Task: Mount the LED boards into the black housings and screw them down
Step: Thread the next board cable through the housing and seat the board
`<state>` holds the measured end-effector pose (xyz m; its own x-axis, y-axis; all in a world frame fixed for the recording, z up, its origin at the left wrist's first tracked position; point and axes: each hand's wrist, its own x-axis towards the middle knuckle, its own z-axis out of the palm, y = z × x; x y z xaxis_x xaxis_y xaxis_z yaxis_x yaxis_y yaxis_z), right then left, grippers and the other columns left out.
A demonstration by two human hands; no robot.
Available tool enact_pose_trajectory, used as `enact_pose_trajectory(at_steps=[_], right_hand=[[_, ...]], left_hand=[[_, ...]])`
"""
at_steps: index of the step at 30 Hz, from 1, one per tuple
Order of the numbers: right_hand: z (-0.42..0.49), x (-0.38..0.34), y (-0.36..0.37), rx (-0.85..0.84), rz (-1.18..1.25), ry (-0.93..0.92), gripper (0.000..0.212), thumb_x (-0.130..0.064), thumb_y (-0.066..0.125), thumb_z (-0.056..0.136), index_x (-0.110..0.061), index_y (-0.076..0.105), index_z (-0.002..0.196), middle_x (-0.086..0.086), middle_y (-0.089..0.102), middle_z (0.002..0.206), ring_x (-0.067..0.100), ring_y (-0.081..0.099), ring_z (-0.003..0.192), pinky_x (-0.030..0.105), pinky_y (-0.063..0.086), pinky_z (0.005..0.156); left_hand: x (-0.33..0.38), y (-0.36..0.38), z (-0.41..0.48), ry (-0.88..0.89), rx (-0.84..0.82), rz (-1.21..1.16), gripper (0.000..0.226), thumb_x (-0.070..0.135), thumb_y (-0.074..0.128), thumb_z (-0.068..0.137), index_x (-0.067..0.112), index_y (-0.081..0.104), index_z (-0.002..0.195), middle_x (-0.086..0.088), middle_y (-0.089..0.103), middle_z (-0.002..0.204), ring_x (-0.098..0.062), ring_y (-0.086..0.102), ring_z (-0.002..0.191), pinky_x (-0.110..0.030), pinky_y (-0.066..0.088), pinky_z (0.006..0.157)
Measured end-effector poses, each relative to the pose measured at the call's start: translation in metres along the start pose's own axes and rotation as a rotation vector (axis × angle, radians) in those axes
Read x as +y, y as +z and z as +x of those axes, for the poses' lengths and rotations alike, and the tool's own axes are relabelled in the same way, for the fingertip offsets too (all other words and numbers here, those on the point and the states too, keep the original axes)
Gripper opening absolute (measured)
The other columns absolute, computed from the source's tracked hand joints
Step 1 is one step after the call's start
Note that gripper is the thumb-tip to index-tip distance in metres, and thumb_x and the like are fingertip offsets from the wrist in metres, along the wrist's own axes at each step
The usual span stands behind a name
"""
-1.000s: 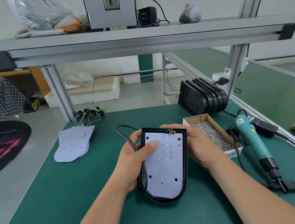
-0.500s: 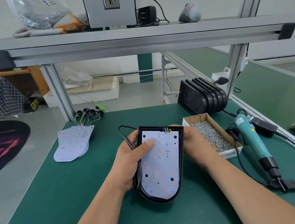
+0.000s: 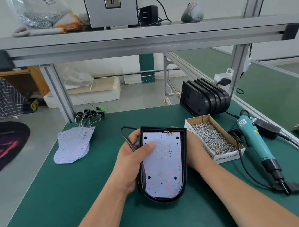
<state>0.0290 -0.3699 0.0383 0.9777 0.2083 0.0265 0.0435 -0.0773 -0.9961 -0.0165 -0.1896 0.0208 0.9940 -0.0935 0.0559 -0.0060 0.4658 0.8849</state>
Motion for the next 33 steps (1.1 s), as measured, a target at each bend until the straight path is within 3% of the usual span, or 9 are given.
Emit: enact_pose_trajectory(at_steps=[4,6,8,10,12,15,18,27,33], right_hand=[[0.0,0.012,-0.016,0.003,-0.237,-0.097,0.056,0.01,0.047,0.099,-0.03,0.057,0.06,-0.018,0.053,0.053,-0.002,0.046,0.047,0.017,0.039,0.058],[-0.004,0.012,-0.017,-0.014,-0.333,-0.182,0.048,0.011,0.054,0.095,-0.032,0.073,0.084,-0.02,0.074,0.075,-0.013,0.063,0.068,0.012,0.048,0.067],[-0.007,0.01,-0.016,-0.018,-0.202,-0.203,0.04,0.01,0.055,0.096,-0.021,0.078,0.107,-0.012,0.08,0.101,-0.002,0.072,0.093,0.015,0.052,0.078],[-0.005,0.004,-0.015,0.084,0.085,-0.117,0.032,-0.006,0.051,0.104,-0.021,0.076,0.116,-0.001,0.079,0.107,0.017,0.073,0.093,0.027,0.055,0.078],[-0.005,-0.002,-0.015,0.156,0.191,-0.069,0.029,-0.035,0.05,0.104,-0.023,0.075,0.114,0.003,0.073,0.097,0.019,0.067,0.079,0.031,0.055,0.065],[-0.009,-0.003,-0.02,0.098,-0.137,-0.183,0.035,-0.056,0.064,0.088,-0.033,0.071,0.113,-0.011,0.069,0.088,0.006,0.066,0.078,0.021,0.055,0.066],[-0.011,0.0,-0.017,0.01,-0.245,-0.171,0.034,-0.039,0.073,0.083,-0.034,0.069,0.116,-0.015,0.076,0.103,0.005,0.071,0.097,0.026,0.056,0.085],[-0.008,-0.002,-0.01,-0.012,0.019,-0.114,0.016,-0.003,0.074,0.091,-0.017,0.071,0.099,-0.004,0.075,0.084,0.012,0.071,0.08,0.019,0.053,0.068],[-0.008,0.004,-0.009,0.053,-0.02,-0.076,0.023,-0.009,0.077,0.092,-0.021,0.07,0.111,-0.009,0.079,0.1,0.007,0.074,0.091,0.018,0.055,0.074]], left_hand=[[-0.001,0.0,0.0,-0.016,0.016,0.02,0.047,0.009,0.077,0.087,0.015,0.065,0.132,-0.026,0.073,0.124,-0.041,0.074,0.104,-0.052,0.063,0.089],[0.001,0.0,0.001,-0.02,0.036,0.025,0.049,0.008,0.079,0.085,0.012,0.064,0.131,-0.025,0.074,0.123,-0.04,0.075,0.102,-0.049,0.063,0.085],[0.002,-0.002,0.002,-0.017,0.062,0.014,0.052,0.007,0.081,0.083,0.009,0.063,0.132,-0.024,0.074,0.123,-0.038,0.076,0.101,-0.046,0.063,0.082],[0.003,-0.002,0.003,-0.004,0.085,0.009,0.054,0.007,0.081,0.082,0.007,0.062,0.132,-0.024,0.074,0.123,-0.038,0.076,0.101,-0.046,0.063,0.081],[0.004,-0.002,0.003,0.008,0.101,0.01,0.054,0.007,0.08,0.082,0.006,0.062,0.133,-0.024,0.075,0.123,-0.039,0.075,0.102,-0.047,0.063,0.082],[0.003,0.0,0.002,0.027,0.095,0.063,0.045,0.008,0.078,0.085,0.005,0.067,0.128,-0.024,0.075,0.121,-0.04,0.076,0.103,-0.045,0.063,0.082],[0.002,0.002,0.002,0.037,0.116,0.103,0.038,0.009,0.077,0.085,0.005,0.071,0.123,-0.023,0.076,0.118,-0.043,0.076,0.103,-0.046,0.063,0.082],[0.0,0.003,0.004,0.058,0.207,0.229,0.035,0.016,0.076,0.084,0.014,0.073,0.119,-0.015,0.079,0.112,-0.041,0.076,0.104,-0.053,0.062,0.091],[-0.002,0.0,0.004,0.043,0.203,0.243,0.033,0.015,0.072,0.085,0.013,0.073,0.119,-0.016,0.079,0.112,-0.042,0.076,0.105,-0.053,0.063,0.09]])
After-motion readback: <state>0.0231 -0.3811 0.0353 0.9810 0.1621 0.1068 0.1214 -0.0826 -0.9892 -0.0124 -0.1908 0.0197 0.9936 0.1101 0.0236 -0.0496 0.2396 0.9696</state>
